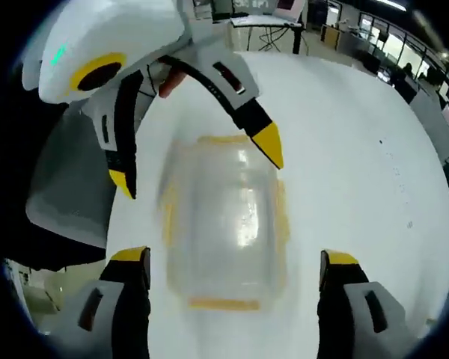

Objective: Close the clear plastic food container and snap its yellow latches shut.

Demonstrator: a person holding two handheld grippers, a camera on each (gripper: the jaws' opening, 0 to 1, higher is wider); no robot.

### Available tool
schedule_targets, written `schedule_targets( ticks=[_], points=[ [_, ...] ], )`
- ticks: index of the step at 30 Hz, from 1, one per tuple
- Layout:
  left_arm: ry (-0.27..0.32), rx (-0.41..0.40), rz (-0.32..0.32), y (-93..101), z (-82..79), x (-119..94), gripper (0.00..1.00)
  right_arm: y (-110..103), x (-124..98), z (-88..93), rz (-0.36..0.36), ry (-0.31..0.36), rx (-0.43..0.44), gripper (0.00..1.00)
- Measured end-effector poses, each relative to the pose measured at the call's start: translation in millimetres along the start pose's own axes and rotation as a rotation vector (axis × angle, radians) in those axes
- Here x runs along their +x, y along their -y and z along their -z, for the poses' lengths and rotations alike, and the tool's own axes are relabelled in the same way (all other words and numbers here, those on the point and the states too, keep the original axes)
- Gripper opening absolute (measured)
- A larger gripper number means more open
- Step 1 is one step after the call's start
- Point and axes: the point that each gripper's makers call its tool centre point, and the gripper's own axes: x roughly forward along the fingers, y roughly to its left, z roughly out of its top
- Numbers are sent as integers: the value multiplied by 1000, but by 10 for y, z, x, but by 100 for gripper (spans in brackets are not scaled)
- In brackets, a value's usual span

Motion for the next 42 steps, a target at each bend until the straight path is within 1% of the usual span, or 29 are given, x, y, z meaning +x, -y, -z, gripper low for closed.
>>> schedule_targets(
  ticks=[1, 3, 5, 7, 10, 12, 13, 15, 16, 17, 19, 22, 25, 28, 31, 32, 33, 34, 38, 42],
  points=[
    [-6, 5, 2, -1, 10, 1, 99, -2, 3, 15, 9, -10, -15, 96],
    [-16, 23, -2, -32, 28, 6, 99, -39, 24, 22, 13, -7, -25, 100],
    [-23, 31, -3, -68, 45, 13, 99, -79, 33, 35, 15, -15, -32, 100],
    [-24, 39, -12, -115, 56, 11, 99, -88, 38, 35, 34, -15, -54, 99],
    [-36, 61, -17, -170, 99, 22, 97, -106, 45, 50, 59, -21, -53, 99],
    [-53, 57, -15, -190, 144, 46, 96, -120, 55, 94, 58, -39, -45, 98],
    [-64, 54, -10, -187, 171, 57, 96, -94, 57, 107, 78, -41, -49, 97],
    [-74, 58, -5, -174, 195, 71, 94, -81, 64, 123, 83, -44, -55, 93],
    [-85, 69, 1, -158, 214, 86, 93, -74, 62, 158, 89, -64, -62, 92],
    [-88, 77, 3, -150, 218, 94, 91, -78, 65, 170, 91, -68, -71, 91],
    [-88, 106, -6, -157, 201, 95, 85, -79, 75, 210, 90, -88, -88, 90],
    [-90, 96, -24, -190, 187, 108, 83, -68, 61, 222, 95, -100, -101, 90],
    [-112, 91, -21, -179, 232, 128, 79, -76, 72, 243, 90, -107, -100, 88],
    [-128, 119, -45, -219, 242, 131, 74, -76, 98, 317, 95, -135, -111, 86],
    [-125, 114, -45, -219, 243, 141, 74, -127, 151, 356, 75, -144, -111, 80],
    [-125, 117, -42, -216, 246, 140, 74, -103, 161, 348, 92, -144, -131, 78],
    [-125, 122, -36, -210, 254, 138, 74, -28, 142, 362, 137, -163, -157, 74],
    [-123, 123, -36, -210, 254, 137, 74, -94, 169, 355, 103, -150, -133, 74],
    [-125, 128, -36, -214, 263, 144, 74, -93, 169, 330, 113, -168, -137, 73],
    [-137, 128, -39, -205, 316, 121, 73, -103, 186, 295, 106, -162, -140, 72]
  ],
)
